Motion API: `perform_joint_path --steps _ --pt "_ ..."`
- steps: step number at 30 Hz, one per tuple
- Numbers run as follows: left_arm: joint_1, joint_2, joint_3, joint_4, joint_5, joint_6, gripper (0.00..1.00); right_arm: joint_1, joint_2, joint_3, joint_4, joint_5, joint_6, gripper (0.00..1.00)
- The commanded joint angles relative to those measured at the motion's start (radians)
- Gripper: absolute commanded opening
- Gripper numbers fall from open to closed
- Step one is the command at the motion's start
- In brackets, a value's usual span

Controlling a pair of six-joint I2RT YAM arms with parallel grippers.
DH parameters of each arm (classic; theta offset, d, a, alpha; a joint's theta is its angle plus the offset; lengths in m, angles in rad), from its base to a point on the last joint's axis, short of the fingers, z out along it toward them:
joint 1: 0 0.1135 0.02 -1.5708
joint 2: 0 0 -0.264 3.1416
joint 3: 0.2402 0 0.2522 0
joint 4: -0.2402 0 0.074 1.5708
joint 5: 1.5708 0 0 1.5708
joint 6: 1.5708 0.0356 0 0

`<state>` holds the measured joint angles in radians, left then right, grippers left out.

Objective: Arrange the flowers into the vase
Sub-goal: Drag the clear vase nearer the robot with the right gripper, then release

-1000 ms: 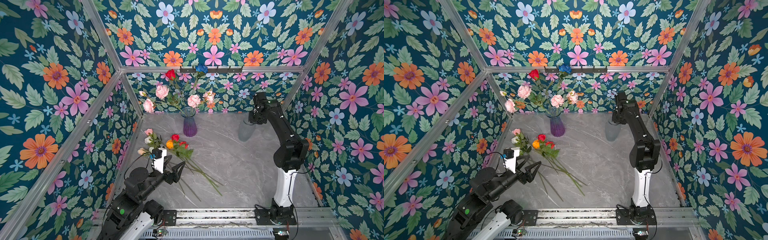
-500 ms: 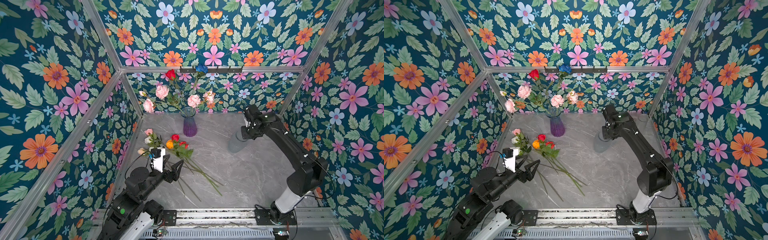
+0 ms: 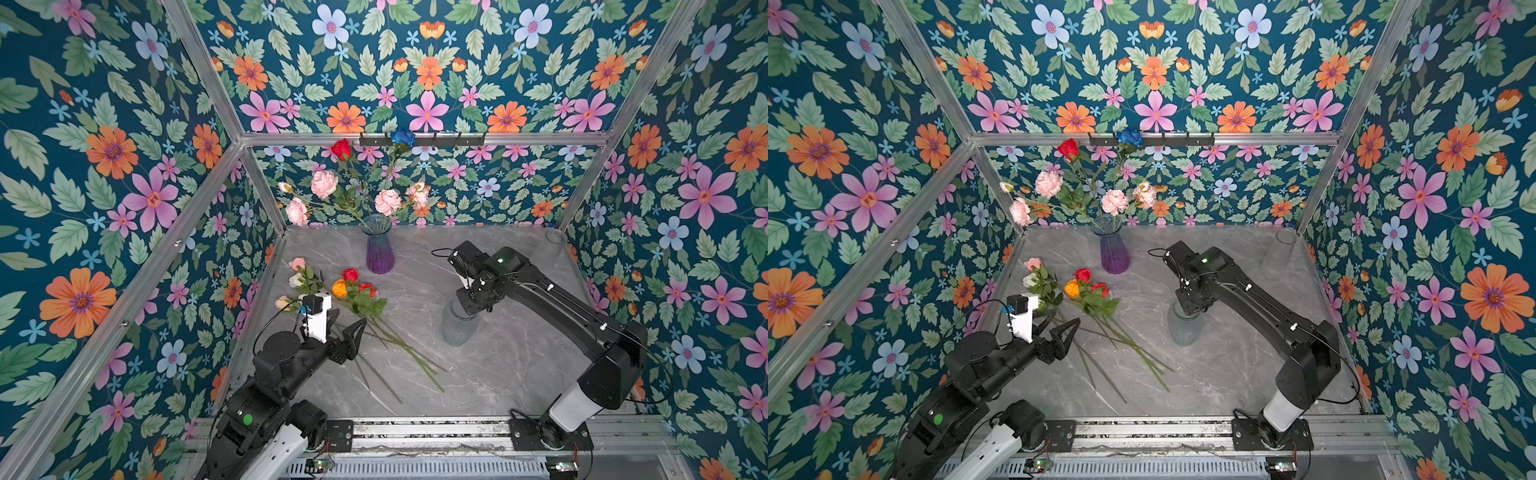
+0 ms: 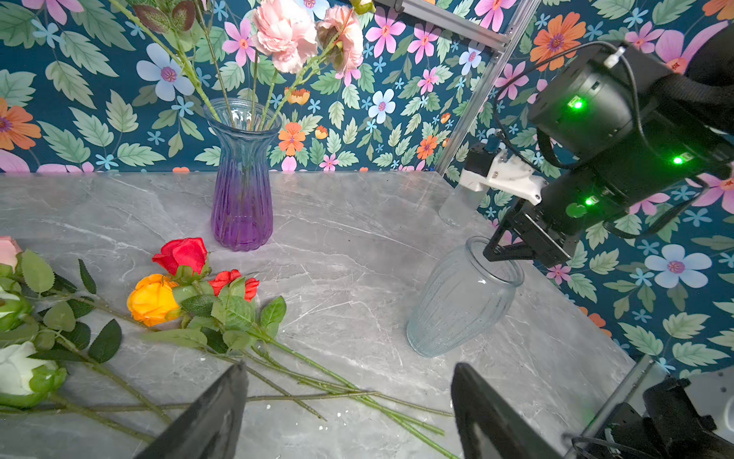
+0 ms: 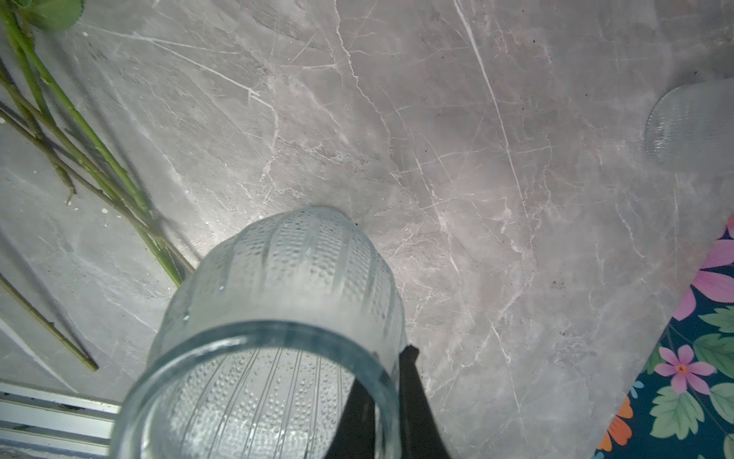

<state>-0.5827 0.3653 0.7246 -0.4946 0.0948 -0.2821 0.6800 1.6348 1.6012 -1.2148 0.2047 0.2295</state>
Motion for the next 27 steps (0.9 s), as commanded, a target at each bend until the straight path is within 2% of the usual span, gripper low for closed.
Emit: perform_joint_path --steps 1,2,4,9,11,13,15,17,19,22,24,27 --pt "0.001 0.004 0.002 0.005 -0.01 0.0 0.83 0.002 0.002 0.002 0.023 0.021 -0.001 0.3" --pt "0.001 0.005 0.002 0.006 -0.012 -0.001 0.83 0.003 -0.001 0.006 0.024 0.016 -0.002 0.4" --pt "0.001 0.01 0.002 0.005 -0.015 -0.002 0.83 0.002 -0.015 0.018 0.023 -0.008 -0.004 0.49" --pt "0.001 0.08 0.021 0.004 -0.061 -0.046 0.84 0.003 -0.126 0.043 0.04 -0.112 0.001 0.55" --pt "0.001 0.157 0.032 -0.014 -0.133 -0.177 0.85 0.0 -0.207 0.029 0.053 -0.146 0.019 0.57" --pt "0.001 0.265 0.021 0.006 -0.088 -0.247 0.85 -0.008 -0.298 -0.017 0.083 -0.161 0.046 0.61" --pt "0.003 0.384 0.004 0.017 -0.076 -0.3 0.84 -0.058 -0.399 -0.093 0.119 -0.221 0.087 0.61" --pt "0.008 0.473 -0.028 0.047 -0.099 -0.331 0.84 -0.163 -0.523 -0.214 0.173 -0.334 0.138 0.61" --pt "0.032 0.519 -0.058 0.067 -0.14 -0.375 0.84 -0.278 -0.643 -0.341 0.223 -0.438 0.176 0.61" --pt "0.119 0.555 -0.087 0.066 -0.176 -0.443 0.83 -0.449 -0.794 -0.533 0.27 -0.549 0.212 0.6" --pt "0.202 0.573 -0.1 0.078 -0.144 -0.454 0.81 -0.499 -0.86 -0.659 0.308 -0.599 0.237 0.6" --pt "0.299 0.623 -0.099 0.091 -0.139 -0.455 0.76 -0.501 -0.919 -0.851 0.408 -0.659 0.296 0.61"
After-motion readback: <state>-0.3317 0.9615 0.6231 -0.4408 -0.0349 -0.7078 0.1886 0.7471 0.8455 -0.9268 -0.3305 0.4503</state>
